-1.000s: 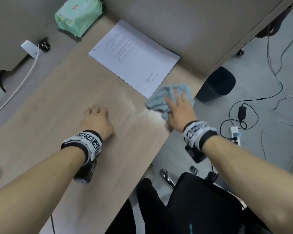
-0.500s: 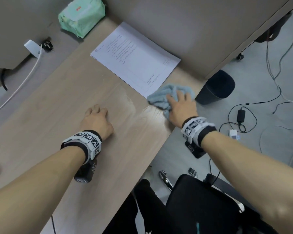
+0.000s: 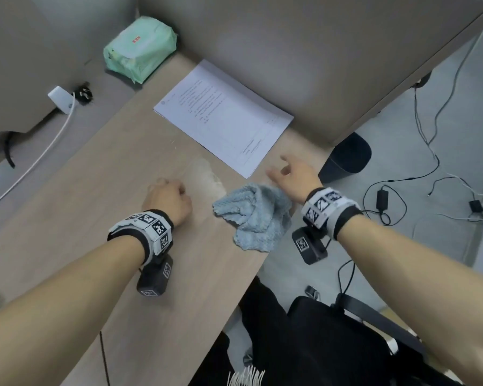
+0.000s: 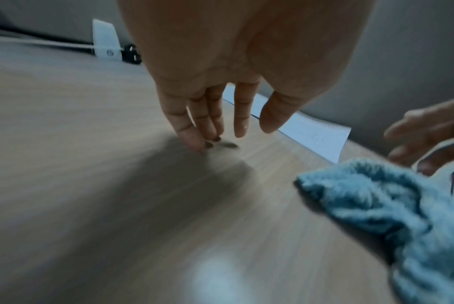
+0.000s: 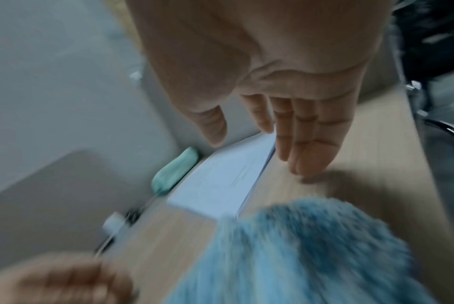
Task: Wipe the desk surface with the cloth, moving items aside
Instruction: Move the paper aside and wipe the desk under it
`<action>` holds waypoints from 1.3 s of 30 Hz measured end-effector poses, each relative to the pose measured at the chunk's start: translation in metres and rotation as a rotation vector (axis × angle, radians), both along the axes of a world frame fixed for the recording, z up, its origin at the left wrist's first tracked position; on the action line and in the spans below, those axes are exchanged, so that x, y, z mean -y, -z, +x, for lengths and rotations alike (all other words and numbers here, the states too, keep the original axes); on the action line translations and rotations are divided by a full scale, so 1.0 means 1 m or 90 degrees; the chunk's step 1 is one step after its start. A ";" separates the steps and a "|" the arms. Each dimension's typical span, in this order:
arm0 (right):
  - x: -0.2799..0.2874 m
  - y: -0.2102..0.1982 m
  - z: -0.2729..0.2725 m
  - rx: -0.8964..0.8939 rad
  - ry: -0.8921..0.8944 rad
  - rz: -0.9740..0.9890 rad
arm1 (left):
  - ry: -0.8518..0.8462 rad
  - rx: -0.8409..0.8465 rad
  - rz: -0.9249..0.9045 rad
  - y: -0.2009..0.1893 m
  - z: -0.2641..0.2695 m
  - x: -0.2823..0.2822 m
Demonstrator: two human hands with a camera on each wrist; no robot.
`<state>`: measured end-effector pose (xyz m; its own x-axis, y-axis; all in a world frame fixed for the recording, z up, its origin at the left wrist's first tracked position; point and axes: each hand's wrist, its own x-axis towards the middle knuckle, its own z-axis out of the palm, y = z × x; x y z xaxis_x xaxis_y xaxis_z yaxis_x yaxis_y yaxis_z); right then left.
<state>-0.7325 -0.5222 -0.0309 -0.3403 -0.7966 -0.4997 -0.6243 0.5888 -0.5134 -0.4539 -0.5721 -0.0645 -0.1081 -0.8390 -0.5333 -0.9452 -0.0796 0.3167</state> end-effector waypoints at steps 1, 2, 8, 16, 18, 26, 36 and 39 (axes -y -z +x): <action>0.013 0.000 -0.008 0.072 0.089 0.012 | -0.030 -0.039 0.009 0.000 -0.007 0.004; 0.026 0.000 -0.015 0.148 0.178 0.021 | -0.066 -0.080 0.028 0.000 -0.015 0.009; 0.090 0.007 -0.045 0.415 0.489 0.010 | -0.285 -0.260 0.156 0.002 -0.055 0.038; 0.123 0.020 -0.059 0.443 0.452 0.097 | -0.489 -0.358 0.260 -0.007 -0.089 0.058; 0.127 0.019 -0.058 0.433 0.420 0.107 | -0.519 -0.378 0.267 -0.005 -0.094 0.059; 0.128 -0.001 -0.037 0.511 0.446 0.052 | -0.596 -0.416 0.296 -0.013 -0.082 0.058; 0.092 -0.017 0.032 0.515 0.221 0.137 | -0.665 -0.512 0.152 -0.036 -0.008 0.039; 0.081 -0.013 0.067 0.504 0.158 0.145 | -0.615 -0.432 0.098 -0.038 0.038 0.023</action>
<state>-0.6659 -0.6027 -0.0174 0.0253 -0.5963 -0.8023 0.0276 0.8027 -0.5957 -0.4162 -0.5948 -0.0265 0.2349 -0.6598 -0.7138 -0.1159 -0.7481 0.6533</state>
